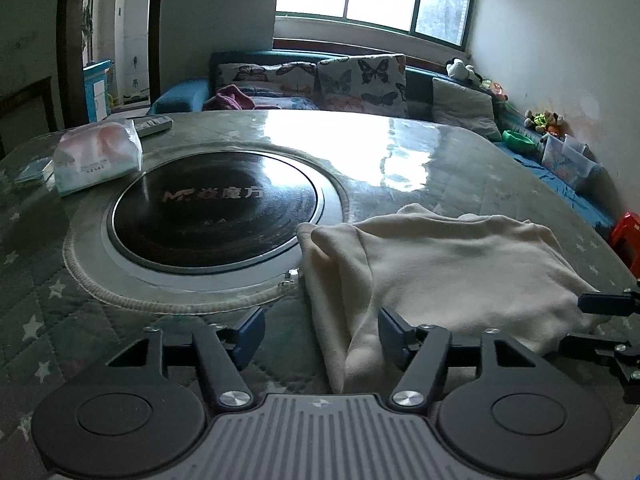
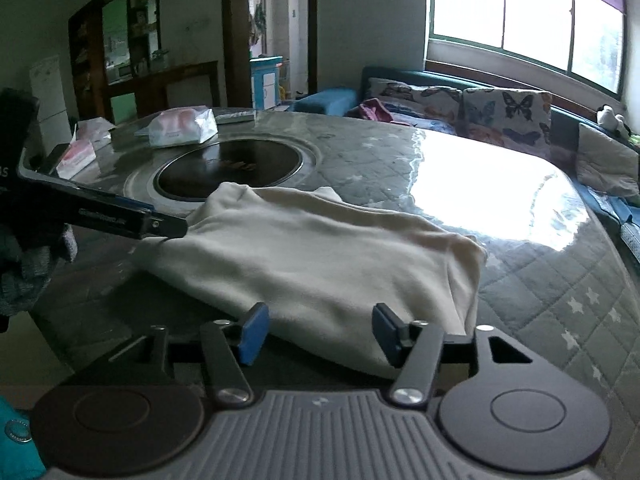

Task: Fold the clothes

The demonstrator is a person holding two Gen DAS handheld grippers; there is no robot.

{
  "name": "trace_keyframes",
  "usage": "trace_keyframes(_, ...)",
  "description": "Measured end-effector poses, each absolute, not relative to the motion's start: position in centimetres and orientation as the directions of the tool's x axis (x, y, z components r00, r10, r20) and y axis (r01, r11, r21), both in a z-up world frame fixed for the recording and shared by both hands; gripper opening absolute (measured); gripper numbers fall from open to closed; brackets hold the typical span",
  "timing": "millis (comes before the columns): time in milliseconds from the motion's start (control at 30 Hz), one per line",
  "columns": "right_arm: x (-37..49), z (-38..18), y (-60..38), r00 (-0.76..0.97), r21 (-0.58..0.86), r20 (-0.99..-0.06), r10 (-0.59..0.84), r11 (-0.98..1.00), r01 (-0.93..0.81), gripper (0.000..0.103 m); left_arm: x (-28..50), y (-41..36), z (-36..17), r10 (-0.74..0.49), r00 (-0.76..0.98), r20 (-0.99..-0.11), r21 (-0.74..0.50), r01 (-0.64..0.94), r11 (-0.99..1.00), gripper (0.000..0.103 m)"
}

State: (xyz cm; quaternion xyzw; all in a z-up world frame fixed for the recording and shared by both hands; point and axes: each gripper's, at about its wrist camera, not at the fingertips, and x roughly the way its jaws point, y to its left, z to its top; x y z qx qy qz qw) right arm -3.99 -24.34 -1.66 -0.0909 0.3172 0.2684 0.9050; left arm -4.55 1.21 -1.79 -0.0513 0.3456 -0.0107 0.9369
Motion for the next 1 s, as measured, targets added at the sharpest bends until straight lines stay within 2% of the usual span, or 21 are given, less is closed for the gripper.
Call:
trace_keyframes(233,-3.7,-2.7,-26.9,0.663,0.037,-0.650,0.372,0.886,-0.461,0.063,-5.1,1.6,-1.6,-0.052,0.766,-0.641,-0.118,-0.032,0.992,0.068)
trace_keyframes(600,0.6,-2.0,-27.0,0.655,0.127,-0.610,0.446,0.871,-0.475,0.064,-4.2,1.5,-1.6,-0.041,0.759,-0.650,-0.118,-0.047,0.992,0.069)
trace_keyframes(700,2.1,-3.2,-27.7,0.637,0.159,-0.645,0.423,0.889,-0.430,0.061,-4.0,1.7,-1.7,-0.036,0.756,-0.654,-0.115,-0.052,0.992,0.069)
trace_keyframes(1000,6.0,-2.0,-26.9,0.662,0.131,-0.619,0.422,0.887,-0.443,0.062,-2.9,2.2,-1.9,-0.014,0.745,-0.667,-0.105,-0.075,0.992,0.069)
